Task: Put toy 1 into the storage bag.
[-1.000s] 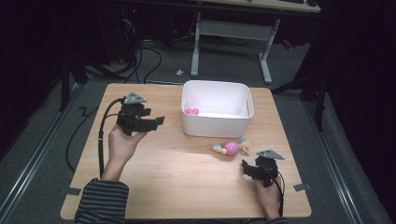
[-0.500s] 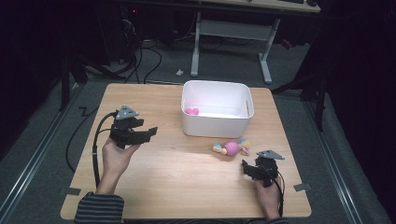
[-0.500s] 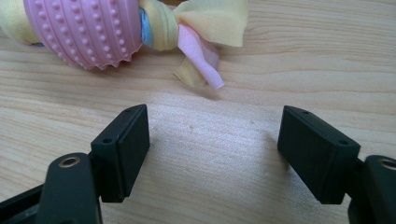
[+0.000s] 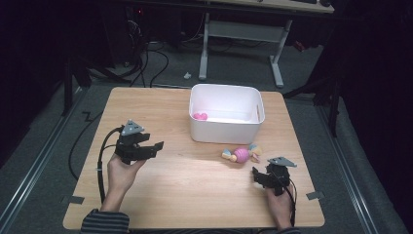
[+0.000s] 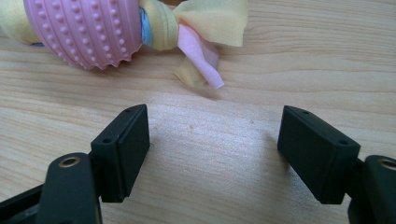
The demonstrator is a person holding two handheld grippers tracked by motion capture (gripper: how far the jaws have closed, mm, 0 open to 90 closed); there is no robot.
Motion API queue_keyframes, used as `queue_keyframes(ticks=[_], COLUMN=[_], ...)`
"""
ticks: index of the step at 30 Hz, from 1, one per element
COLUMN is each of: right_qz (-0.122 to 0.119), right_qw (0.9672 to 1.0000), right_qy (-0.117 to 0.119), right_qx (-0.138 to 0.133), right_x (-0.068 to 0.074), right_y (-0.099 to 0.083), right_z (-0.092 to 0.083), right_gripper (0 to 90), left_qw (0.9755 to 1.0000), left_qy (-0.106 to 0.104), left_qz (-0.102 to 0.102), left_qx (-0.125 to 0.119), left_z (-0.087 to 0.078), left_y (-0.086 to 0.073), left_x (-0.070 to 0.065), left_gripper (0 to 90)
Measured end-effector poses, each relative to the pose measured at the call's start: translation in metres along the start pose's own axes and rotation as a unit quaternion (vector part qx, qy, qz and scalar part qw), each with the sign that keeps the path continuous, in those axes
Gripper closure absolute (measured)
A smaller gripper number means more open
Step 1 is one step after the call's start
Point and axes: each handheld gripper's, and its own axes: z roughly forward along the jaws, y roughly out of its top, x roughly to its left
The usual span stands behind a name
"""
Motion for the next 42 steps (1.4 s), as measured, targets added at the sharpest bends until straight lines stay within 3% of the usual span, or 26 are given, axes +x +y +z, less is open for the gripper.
queue_keyframes(ticks=[26,35,38,42], right_qz=[-0.002,-0.002,-0.002,-0.002], right_qw=[1.0000,1.0000,1.0000,1.0000], right_qy=[0.003,0.003,0.003,0.003], right_qx=[0.001,0.001,0.001,0.001], right_x=[0.000,0.000,0.000,0.001], right_y=[0.000,0.000,0.000,0.000], right_z=[0.000,0.000,0.000,0.000], right_gripper=[24.5,24.5,24.5,24.5], left_qw=[0.9996,0.9994,0.9995,0.9994], left_qy=[-0.008,-0.008,0.000,0.009], left_qz=[-0.029,-0.029,-0.013,-0.011], left_qx=[0.001,0.019,0.027,0.030], left_z=[0.022,0.037,0.043,0.048], left_y=[-0.042,-0.050,-0.051,-0.053], left_x=[-0.003,-0.004,-0.007,-0.008], left_gripper=[36.9,36.3,36.0,35.7])
